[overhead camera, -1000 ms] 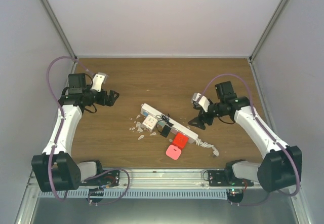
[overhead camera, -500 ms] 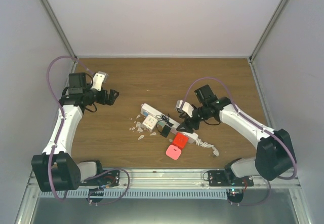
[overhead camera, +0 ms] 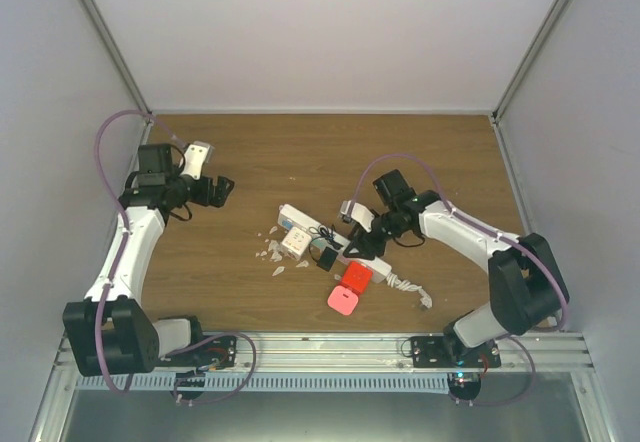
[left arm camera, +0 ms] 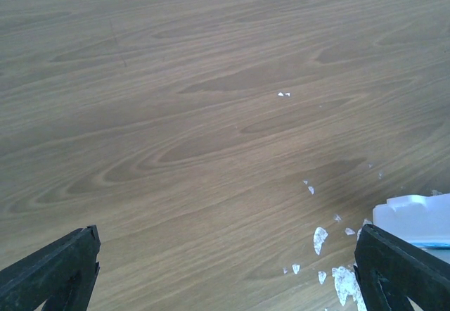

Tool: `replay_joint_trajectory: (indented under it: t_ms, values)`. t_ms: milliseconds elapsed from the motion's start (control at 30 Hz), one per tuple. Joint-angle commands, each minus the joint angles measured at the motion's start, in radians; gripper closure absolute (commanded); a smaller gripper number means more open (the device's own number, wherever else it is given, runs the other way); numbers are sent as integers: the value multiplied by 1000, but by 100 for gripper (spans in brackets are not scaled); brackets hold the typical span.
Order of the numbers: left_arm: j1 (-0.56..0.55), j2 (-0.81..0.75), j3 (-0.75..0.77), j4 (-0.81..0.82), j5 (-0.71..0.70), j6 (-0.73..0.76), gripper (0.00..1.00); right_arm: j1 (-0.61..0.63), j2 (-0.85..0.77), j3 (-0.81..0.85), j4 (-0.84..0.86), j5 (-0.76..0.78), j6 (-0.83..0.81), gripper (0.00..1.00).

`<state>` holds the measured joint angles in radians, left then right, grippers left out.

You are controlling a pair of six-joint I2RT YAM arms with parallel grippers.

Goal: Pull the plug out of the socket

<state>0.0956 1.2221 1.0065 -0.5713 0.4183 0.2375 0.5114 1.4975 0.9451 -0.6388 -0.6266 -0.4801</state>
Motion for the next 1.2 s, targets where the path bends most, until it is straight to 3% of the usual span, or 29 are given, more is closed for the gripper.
replay_joint_trajectory:
  t_ms: [0, 233, 533, 900, 1167]
  values:
    - [-12, 21, 4, 75, 7, 20, 1, 11, 48, 22, 12, -5, 7, 50]
    - [-23, 70, 34, 95, 76, 54, 1, -19, 145, 87, -48, -50, -26, 71]
    - [-49, 165, 108, 61, 168, 113, 1, -136, 348, 243, -219, -240, -131, 94]
    - [-67, 280, 193, 10, 264, 166, 1, -217, 616, 448, -446, -388, -285, 96]
    - [-86, 360, 230, -26, 275, 164, 1, -227, 718, 533, -419, -385, -247, 77]
